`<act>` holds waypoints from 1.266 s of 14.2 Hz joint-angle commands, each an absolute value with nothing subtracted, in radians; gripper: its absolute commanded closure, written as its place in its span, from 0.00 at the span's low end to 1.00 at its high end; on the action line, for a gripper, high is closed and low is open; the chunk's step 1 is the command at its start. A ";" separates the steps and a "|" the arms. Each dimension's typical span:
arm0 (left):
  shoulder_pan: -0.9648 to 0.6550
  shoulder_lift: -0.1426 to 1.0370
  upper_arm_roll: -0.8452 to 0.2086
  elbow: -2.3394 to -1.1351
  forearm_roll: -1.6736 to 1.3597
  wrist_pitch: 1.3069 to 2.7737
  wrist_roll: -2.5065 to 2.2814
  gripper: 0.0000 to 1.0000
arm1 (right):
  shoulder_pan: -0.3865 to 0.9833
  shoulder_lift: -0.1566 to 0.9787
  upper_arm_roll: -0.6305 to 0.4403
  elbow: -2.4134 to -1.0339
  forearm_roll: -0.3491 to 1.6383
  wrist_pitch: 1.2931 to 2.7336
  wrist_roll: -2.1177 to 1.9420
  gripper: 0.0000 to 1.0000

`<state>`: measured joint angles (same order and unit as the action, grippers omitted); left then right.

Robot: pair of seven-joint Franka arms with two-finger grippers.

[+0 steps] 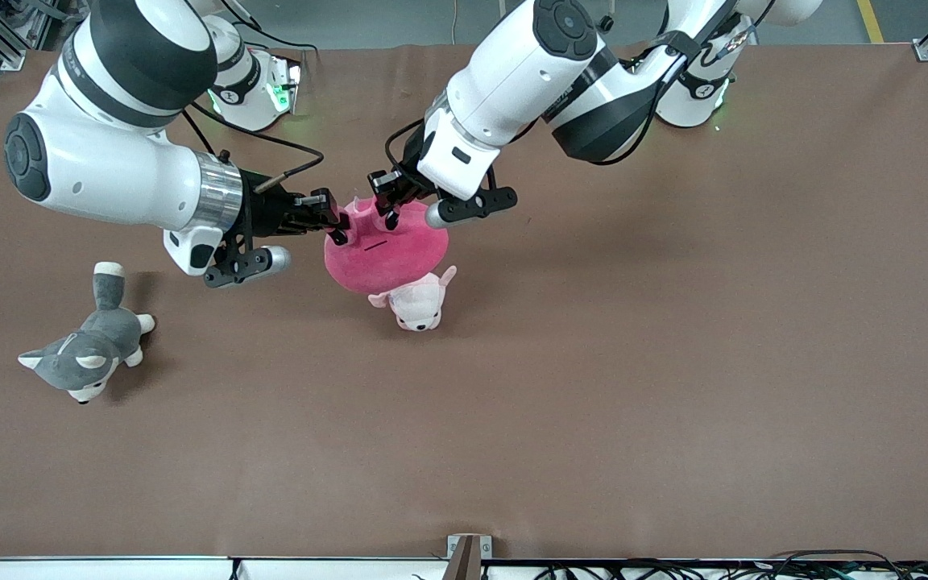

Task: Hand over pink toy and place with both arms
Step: 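Carry the pink plush with the right gripper while the left gripper withdraws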

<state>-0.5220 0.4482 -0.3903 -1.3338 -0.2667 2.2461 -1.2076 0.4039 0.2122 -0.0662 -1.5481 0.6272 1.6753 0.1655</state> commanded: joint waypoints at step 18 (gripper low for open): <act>-0.184 0.344 -0.383 -1.324 0.029 1.854 -0.791 0.00 | 0.187 0.242 -0.077 -1.529 0.609 1.672 0.066 1.00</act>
